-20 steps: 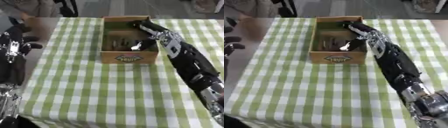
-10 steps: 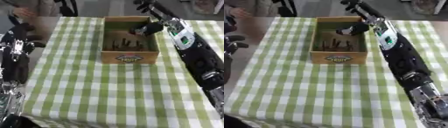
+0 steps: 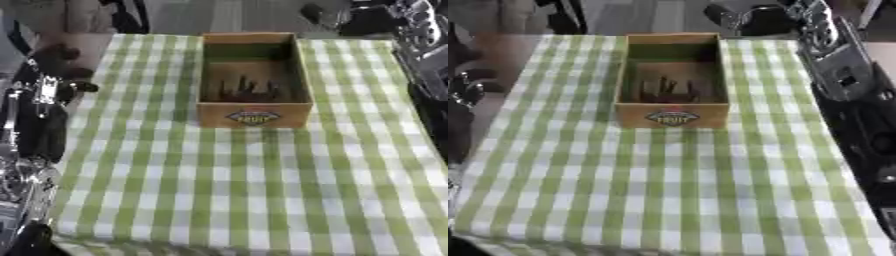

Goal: Pick up objects on the table and place them in the box.

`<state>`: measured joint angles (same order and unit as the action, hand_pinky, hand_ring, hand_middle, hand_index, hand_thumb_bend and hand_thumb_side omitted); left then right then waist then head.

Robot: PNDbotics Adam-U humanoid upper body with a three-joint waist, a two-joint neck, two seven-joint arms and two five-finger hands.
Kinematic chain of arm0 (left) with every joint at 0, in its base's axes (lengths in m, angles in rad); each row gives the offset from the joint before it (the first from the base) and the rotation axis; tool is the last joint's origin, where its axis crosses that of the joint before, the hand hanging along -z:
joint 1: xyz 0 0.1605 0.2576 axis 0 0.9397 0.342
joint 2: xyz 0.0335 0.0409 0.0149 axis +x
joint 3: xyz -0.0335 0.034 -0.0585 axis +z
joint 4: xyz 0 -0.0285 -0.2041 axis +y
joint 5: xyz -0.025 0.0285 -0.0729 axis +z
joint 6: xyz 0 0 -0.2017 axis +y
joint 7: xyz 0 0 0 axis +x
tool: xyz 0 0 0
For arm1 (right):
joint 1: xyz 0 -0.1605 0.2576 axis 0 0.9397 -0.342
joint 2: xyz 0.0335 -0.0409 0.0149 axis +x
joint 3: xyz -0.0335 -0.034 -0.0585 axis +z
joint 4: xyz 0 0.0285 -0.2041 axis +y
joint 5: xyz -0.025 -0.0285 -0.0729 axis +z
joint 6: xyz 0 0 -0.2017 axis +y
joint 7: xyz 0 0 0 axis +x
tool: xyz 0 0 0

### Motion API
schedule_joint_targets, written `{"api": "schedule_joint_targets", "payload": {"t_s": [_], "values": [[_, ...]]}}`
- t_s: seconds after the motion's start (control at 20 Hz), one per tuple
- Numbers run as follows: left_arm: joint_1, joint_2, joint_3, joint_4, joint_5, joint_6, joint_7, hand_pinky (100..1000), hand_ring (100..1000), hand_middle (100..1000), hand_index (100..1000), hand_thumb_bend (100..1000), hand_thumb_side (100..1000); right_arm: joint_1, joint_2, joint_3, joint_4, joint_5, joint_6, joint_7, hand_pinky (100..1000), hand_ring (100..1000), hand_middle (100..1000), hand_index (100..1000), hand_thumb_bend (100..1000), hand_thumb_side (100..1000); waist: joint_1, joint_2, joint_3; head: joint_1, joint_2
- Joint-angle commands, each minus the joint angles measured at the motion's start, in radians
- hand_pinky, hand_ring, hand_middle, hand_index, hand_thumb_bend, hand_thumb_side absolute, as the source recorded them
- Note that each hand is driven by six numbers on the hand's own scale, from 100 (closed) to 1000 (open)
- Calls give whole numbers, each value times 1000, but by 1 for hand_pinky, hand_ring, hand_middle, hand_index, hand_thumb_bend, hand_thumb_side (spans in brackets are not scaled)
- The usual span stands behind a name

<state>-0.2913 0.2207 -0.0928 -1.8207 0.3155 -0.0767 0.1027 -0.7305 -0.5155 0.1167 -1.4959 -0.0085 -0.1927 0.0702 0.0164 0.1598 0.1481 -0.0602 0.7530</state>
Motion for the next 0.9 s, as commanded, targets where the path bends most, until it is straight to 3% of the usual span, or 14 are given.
{"api": "schedule_joint_targets", "payload": {"t_s": [0.05, 0.45, 0.9], "values": [[-6, 26, 15, -13, -7, -3, 8, 557, 621, 684, 759, 355, 479, 41, -32, -23, -114, -73, 34, -46, 627, 618, 618, 765, 501, 135, -1, -11, -11, 15, -9], [-1, 30, 25, -10, -12, -6, 17, 557, 625, 686, 759, 356, 486, 245, -3, -77, -217, -141, 60, -82, 619, 611, 613, 773, 512, 147, -4, 4, -40, 31, -11], [0, 29, 26, -10, -15, -8, 19, 558, 627, 688, 760, 353, 491, 355, 46, -120, -228, -159, 47, -85, 616, 606, 608, 770, 497, 172, -1, 19, -66, 35, -10]]}}
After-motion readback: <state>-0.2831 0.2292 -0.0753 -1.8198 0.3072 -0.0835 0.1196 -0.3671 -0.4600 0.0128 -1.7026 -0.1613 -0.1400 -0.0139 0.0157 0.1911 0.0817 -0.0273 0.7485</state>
